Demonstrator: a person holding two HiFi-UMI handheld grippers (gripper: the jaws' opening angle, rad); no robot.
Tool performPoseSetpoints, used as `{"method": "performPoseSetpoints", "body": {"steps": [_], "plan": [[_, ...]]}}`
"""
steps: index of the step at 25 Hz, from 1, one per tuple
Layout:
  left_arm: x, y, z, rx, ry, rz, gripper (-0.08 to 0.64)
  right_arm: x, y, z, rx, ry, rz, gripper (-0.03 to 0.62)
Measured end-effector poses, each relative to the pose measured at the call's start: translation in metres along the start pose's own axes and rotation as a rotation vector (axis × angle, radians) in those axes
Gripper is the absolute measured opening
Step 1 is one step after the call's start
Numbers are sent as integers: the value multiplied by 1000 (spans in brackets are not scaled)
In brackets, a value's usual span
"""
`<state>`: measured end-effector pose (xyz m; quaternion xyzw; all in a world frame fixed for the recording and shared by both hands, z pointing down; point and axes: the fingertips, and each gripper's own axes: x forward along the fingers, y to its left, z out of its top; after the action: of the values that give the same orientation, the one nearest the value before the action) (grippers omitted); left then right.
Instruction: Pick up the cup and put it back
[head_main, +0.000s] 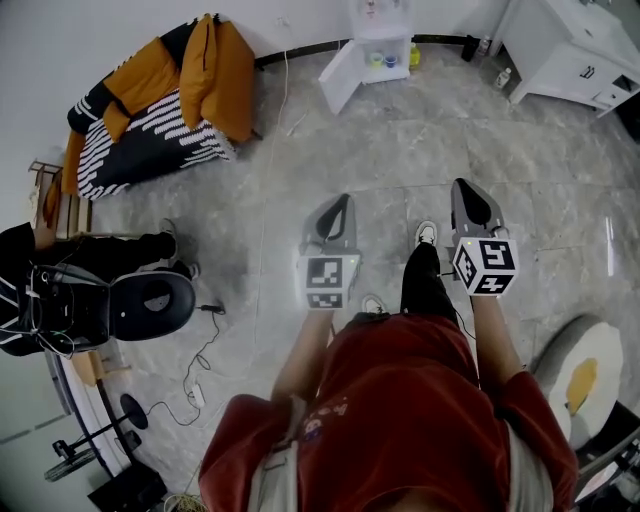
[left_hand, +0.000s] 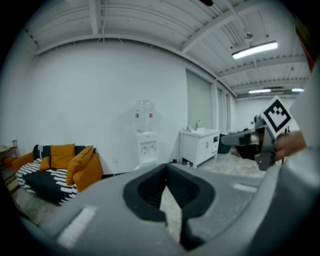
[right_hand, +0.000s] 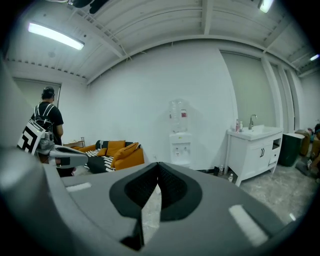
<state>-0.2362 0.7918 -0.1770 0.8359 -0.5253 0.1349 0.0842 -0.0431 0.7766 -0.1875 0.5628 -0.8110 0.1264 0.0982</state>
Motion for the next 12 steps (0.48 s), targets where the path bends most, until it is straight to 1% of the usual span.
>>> {"method": "performPoseSetpoints", "body": {"steps": [3, 7, 12], "plan": [[52, -6, 12, 12, 23, -1, -2, 32, -40, 13, 23, -11, 8, 0], [123, -19, 30, 17, 40, 3, -2, 74, -103, 23, 41, 14, 9, 0], [203, -28, 59, 29, 43, 31, -2, 127, -170, 41, 48, 37, 25, 0]]}}
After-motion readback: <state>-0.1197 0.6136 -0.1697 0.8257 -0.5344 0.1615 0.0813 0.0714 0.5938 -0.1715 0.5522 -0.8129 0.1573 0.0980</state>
